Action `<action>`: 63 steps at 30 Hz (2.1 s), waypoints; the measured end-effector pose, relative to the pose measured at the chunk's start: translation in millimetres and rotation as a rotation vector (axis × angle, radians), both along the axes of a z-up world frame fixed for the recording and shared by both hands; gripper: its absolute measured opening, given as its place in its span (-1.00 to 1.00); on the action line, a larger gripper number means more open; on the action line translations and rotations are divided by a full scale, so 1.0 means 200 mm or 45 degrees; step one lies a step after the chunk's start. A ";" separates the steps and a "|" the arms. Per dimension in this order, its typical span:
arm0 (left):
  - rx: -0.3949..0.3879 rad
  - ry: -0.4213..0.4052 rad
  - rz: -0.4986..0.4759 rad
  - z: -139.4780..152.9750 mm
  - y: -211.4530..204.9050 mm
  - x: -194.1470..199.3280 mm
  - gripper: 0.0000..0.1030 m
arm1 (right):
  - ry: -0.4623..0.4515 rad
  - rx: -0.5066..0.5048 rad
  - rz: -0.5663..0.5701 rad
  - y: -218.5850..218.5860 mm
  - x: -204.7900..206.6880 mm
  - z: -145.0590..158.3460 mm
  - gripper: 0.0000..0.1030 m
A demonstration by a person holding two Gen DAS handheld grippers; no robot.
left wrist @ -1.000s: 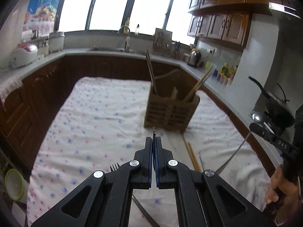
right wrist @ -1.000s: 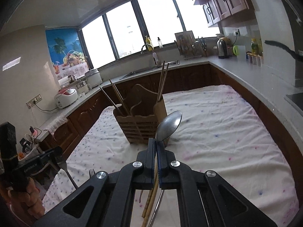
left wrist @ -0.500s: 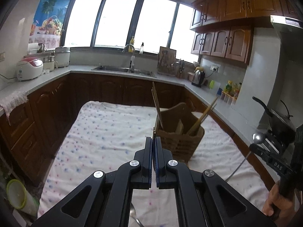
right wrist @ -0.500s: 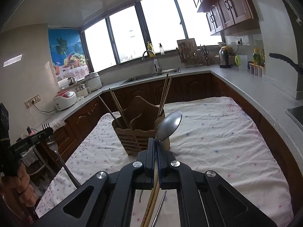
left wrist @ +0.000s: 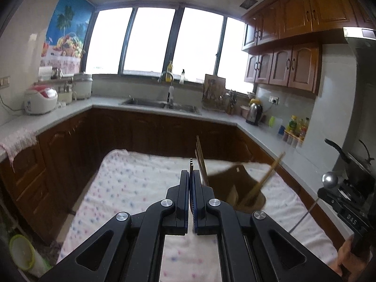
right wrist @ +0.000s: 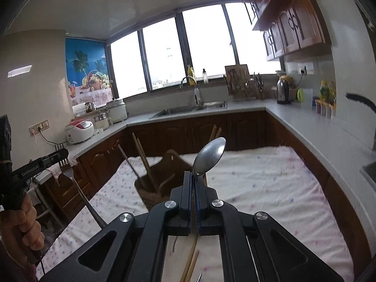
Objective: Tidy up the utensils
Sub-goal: 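Lift the fork and spoon and carry them over the holder, then lower the fork and spoon into the holder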
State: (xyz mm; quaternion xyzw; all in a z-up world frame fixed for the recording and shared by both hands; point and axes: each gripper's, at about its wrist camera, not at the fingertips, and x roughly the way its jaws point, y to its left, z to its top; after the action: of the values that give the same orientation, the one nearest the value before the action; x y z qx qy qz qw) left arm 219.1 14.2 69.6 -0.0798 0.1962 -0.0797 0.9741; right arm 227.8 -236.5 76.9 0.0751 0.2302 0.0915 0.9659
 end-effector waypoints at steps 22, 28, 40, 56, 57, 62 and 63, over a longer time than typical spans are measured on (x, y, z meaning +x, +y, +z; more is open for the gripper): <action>0.143 -0.215 0.188 -0.20 -0.37 0.50 -1.00 | -0.158 -0.177 0.018 0.19 0.41 -0.06 -0.96; 0.163 -0.157 0.165 -0.31 -0.44 0.58 -0.99 | -0.114 -0.175 0.030 0.19 0.44 -0.19 -0.95; 0.202 -0.083 0.043 -0.32 -0.36 0.58 -0.99 | 0.058 -0.132 0.109 0.20 0.45 -0.37 -0.96; 0.137 0.030 -0.037 -0.19 -0.21 0.75 -0.95 | 0.151 -0.006 0.092 0.11 0.49 -0.41 -0.95; 0.136 0.034 -0.037 -0.18 -0.20 0.76 -0.94 | 0.155 0.001 0.093 0.10 0.49 -0.41 -0.95; 0.138 0.027 -0.030 -0.16 -0.20 0.78 -0.95 | 0.164 0.001 0.101 0.10 0.49 -0.41 -0.86; 0.135 0.033 -0.033 -0.17 -0.21 0.78 -0.95 | 0.160 0.005 0.106 0.10 0.49 -0.40 -0.86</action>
State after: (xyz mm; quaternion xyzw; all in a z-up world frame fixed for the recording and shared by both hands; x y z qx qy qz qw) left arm 375.8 -27.9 36.6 -0.0265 0.2136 -0.0809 0.9732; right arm 325.8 -216.3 -3.3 0.0732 0.2930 0.1270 0.9448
